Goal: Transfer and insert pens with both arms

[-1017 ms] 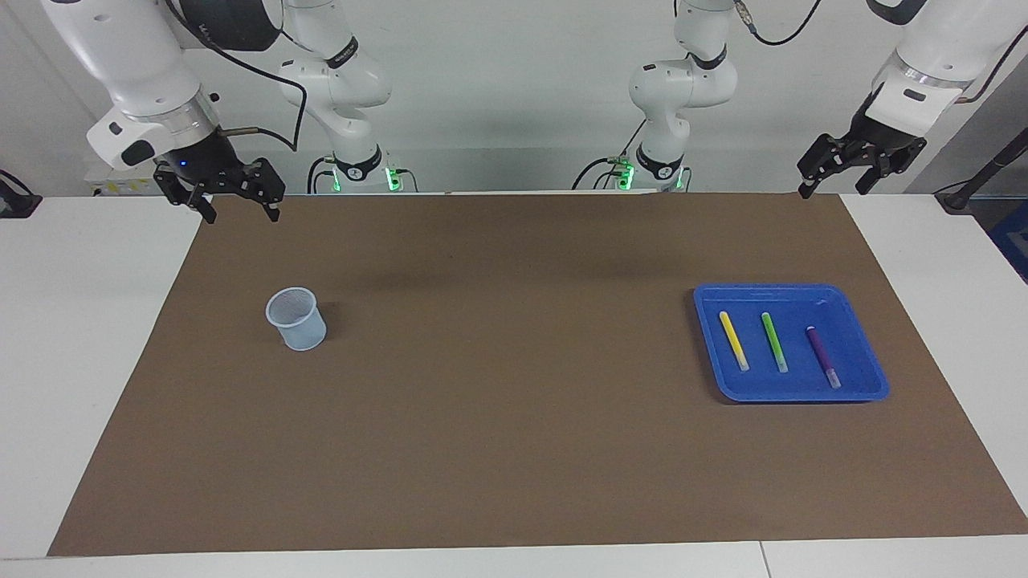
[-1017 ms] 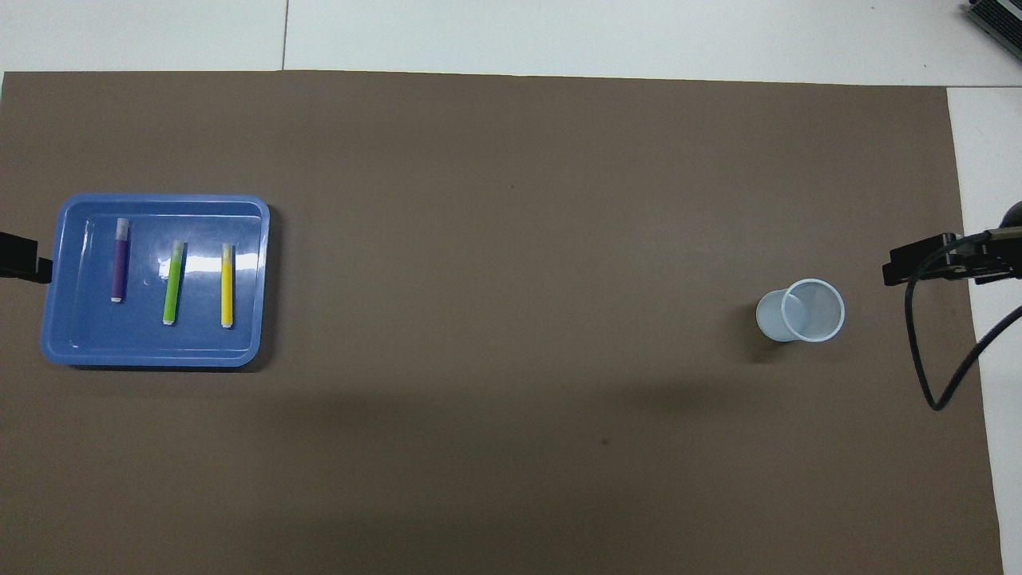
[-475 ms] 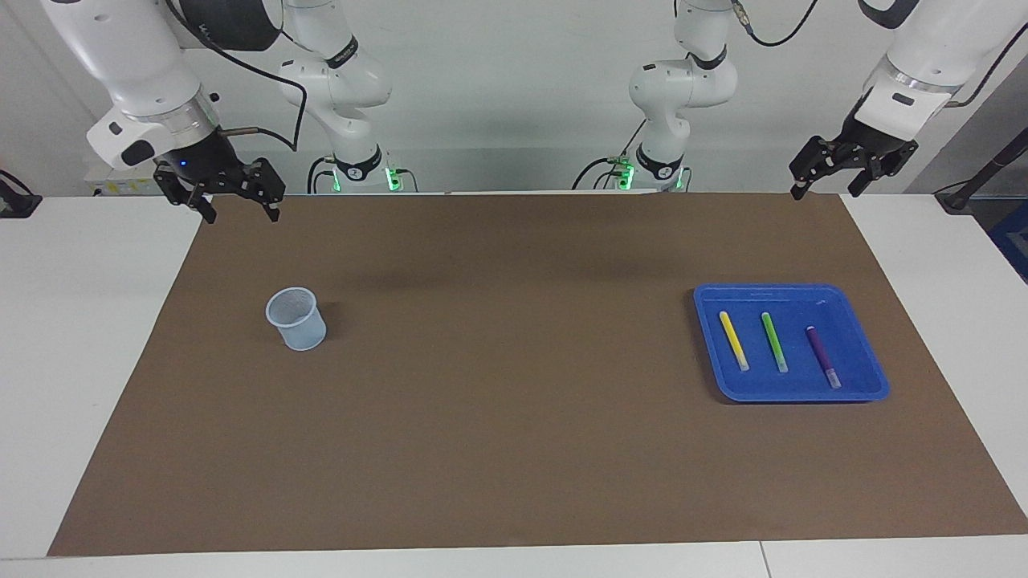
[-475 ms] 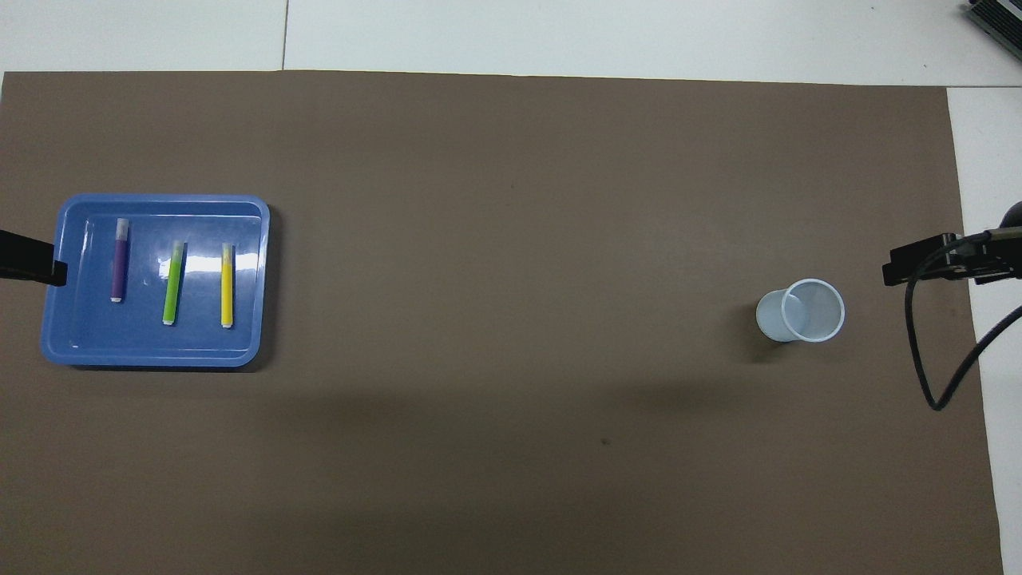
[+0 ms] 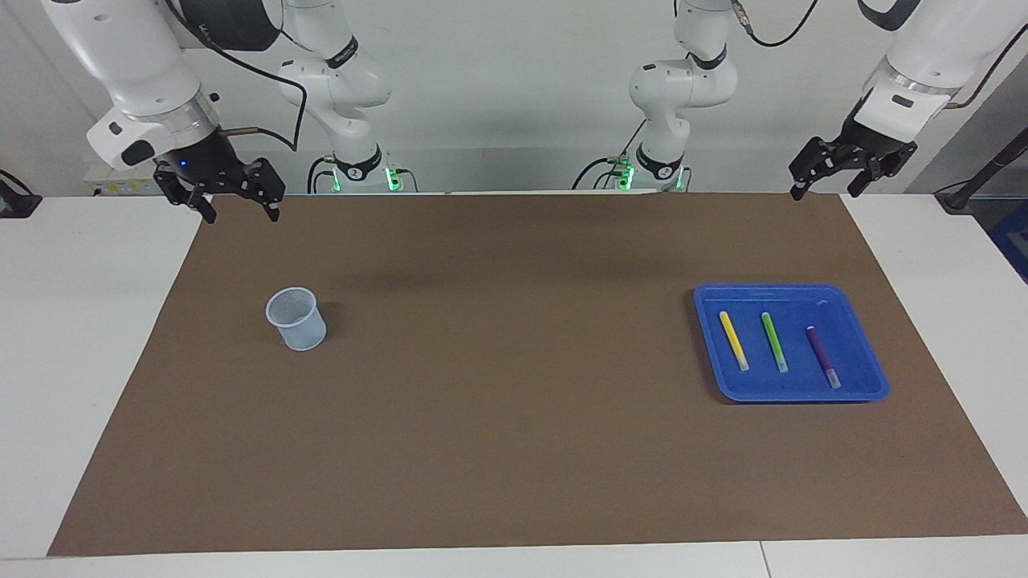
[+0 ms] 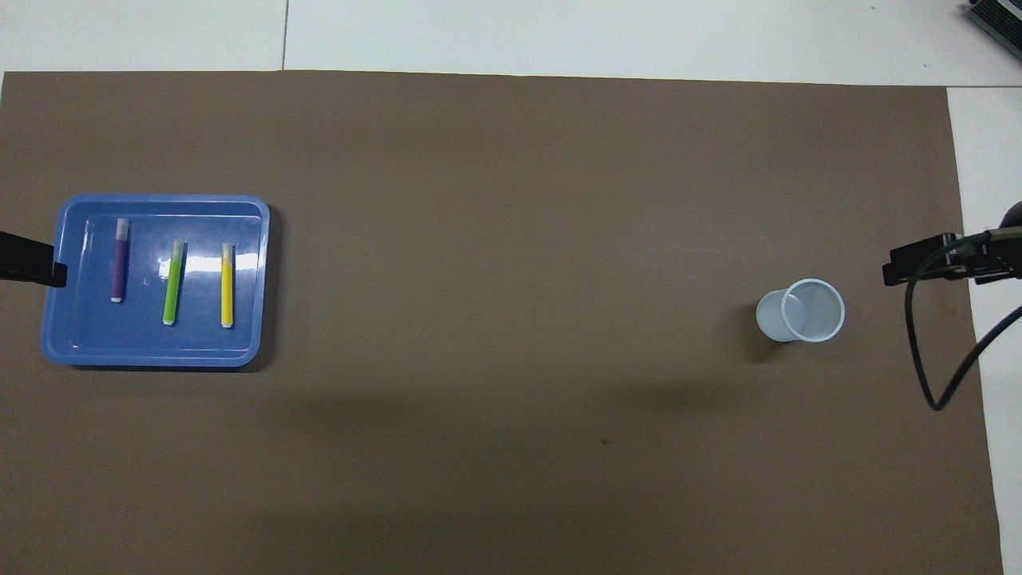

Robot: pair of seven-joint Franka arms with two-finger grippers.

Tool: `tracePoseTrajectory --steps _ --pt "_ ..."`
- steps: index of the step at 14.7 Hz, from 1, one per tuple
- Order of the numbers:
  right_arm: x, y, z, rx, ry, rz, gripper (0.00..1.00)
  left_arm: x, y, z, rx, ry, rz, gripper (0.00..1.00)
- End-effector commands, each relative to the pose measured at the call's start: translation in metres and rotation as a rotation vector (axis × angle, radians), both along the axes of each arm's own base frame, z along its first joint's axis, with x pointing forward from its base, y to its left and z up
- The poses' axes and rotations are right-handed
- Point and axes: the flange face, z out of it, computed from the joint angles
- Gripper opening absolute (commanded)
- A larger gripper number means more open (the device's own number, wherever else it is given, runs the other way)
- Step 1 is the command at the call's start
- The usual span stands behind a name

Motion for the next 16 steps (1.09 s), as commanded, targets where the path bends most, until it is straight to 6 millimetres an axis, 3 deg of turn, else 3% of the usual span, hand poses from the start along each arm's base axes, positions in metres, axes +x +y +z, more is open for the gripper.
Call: tracePoseTrajectory --steps 1,4,7,13,16 --pt "0.002 -0.002 0.003 -0.016 0.008 -0.018 1.0 -0.013 0.003 -0.015 -0.007 -0.031 0.03 1.0" --pt "0.002 -0.001 0.003 -0.016 0.008 -0.016 1.0 -0.016 0.002 -0.053 -0.004 -0.074 0.032 1.0" --pt "0.003 0.002 0.003 -0.015 0.006 -0.013 1.0 0.005 0.014 -0.084 0.002 -0.078 0.052 1.0" --pt "0.003 0.004 0.002 -0.011 0.008 -0.001 1.0 0.033 0.022 -0.191 0.005 -0.111 0.066 1.0" --pt "0.002 0.01 0.004 -0.009 0.0 0.077 1.0 0.043 0.022 -0.219 0.006 -0.118 0.065 1.0"
